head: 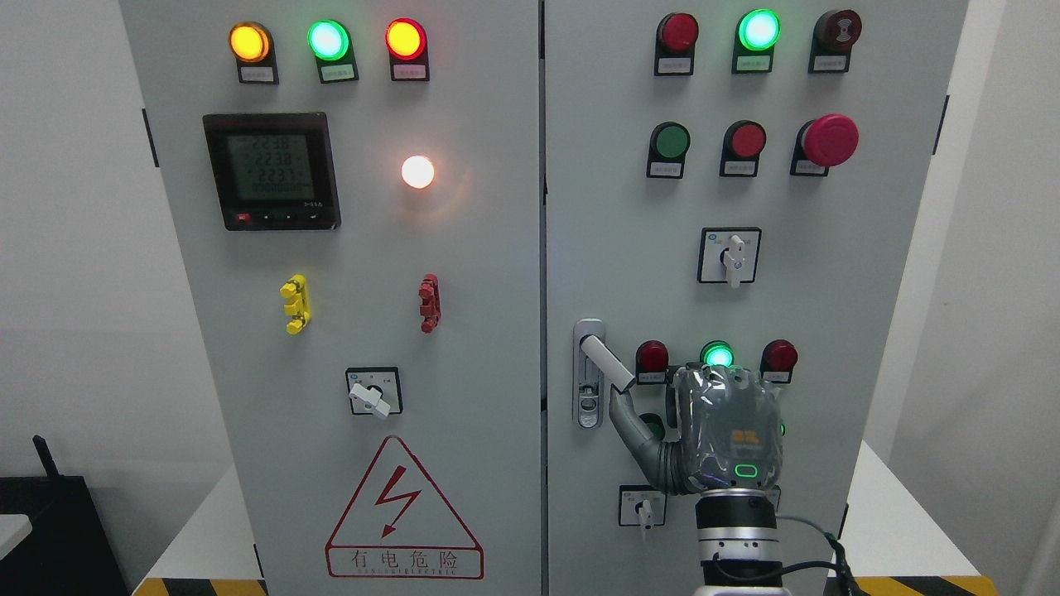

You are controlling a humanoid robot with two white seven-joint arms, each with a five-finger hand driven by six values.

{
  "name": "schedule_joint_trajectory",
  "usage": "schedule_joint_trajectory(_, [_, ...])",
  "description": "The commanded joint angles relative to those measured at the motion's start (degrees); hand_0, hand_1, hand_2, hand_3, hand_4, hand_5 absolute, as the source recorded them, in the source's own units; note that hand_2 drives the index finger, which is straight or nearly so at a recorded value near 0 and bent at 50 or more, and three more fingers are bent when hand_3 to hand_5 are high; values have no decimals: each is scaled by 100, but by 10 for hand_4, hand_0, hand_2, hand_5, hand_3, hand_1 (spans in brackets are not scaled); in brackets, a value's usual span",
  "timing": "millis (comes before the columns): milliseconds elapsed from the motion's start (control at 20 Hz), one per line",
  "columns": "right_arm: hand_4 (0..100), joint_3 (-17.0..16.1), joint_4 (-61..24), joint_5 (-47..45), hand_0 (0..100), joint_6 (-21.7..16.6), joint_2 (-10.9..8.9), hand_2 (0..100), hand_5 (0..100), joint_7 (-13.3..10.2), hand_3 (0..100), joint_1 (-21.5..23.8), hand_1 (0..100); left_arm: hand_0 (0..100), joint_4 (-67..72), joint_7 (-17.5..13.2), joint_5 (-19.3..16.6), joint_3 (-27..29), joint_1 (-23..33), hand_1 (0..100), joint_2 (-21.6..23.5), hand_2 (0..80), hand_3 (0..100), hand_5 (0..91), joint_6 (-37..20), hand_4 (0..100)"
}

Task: Release door handle
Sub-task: 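Keep turning the handle with the right hand until horizontal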

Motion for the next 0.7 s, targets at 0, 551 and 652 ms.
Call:
schedule_joint_trajectory(0, [940,-42,-46,-1,360,0,-6,961,976,4,1000,-7,113,120,96,-3,0,62,0,389,0,0,0,0,4,0])
schedule_joint_trajectory(551, [940,-95,-46,-1,362,-26,-15,962,976,4,1000,-24,113,120,96,-3,0,62,0,389,0,0,0,0,4,0])
schedule_joint_trajectory(652, [941,-95,-46,-1,363,-26,-33,962,976,4,1000,-24,113,120,96,-3,0,62,0,389,0,0,0,0,4,0])
